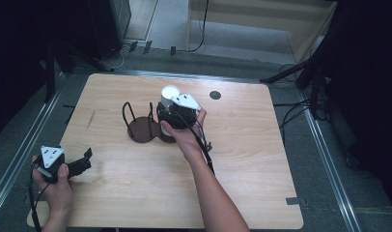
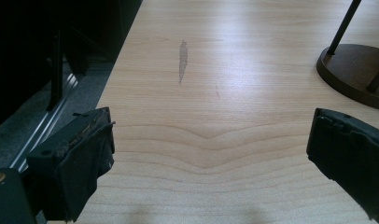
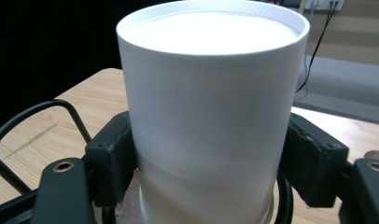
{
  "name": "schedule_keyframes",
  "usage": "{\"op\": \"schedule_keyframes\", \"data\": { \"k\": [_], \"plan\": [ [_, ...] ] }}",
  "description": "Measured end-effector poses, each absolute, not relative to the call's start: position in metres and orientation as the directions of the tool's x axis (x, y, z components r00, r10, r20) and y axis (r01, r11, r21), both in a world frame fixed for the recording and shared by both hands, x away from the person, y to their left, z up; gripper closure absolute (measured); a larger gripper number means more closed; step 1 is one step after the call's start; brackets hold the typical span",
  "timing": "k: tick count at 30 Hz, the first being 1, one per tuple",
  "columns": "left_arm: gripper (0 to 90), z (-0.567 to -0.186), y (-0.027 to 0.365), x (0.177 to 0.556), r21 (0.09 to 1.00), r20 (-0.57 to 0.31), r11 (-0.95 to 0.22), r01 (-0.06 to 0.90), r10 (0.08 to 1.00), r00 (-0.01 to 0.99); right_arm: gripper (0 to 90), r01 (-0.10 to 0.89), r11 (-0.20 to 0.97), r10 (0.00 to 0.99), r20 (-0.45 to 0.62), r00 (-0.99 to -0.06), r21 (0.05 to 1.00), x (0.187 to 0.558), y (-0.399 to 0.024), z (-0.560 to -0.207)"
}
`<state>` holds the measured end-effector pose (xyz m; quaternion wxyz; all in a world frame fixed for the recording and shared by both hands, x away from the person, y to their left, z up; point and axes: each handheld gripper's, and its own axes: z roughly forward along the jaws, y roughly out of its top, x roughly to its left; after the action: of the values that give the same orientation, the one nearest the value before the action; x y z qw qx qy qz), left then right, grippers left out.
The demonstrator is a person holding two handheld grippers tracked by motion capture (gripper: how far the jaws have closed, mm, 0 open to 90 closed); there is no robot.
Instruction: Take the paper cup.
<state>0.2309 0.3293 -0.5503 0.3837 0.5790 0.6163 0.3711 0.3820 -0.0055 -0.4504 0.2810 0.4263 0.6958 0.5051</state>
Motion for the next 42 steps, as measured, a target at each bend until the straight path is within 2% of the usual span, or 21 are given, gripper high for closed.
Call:
{"op": "schedule_keyframes", "data": {
  "k": [16, 29, 42],
  "plan": [
    [1.3, -0.55, 0.33, 0.231, 0.902, -0.046, 0.057, 0.428, 0.998, -0.036, 28.3, 0.264, 0.1, 0.878, 0.04, -0.477, 0.959, 0.378, -0.008, -0.433],
    [1.3, -0.55, 0.331, 0.231, 0.902, -0.053, 0.059, 0.428, 0.998, -0.026, 30.2, 0.17, 0.084, 0.882, 0.006, -0.47, 0.982, 0.374, -0.01, -0.409],
    [1.3, -0.55, 0.332, 0.231, 0.903, -0.067, 0.07, 0.424, 0.997, -0.023, 30.0, 0.162, 0.047, 0.886, 0.034, -0.462, 0.986, 0.371, -0.012, -0.39]
  ]
}}
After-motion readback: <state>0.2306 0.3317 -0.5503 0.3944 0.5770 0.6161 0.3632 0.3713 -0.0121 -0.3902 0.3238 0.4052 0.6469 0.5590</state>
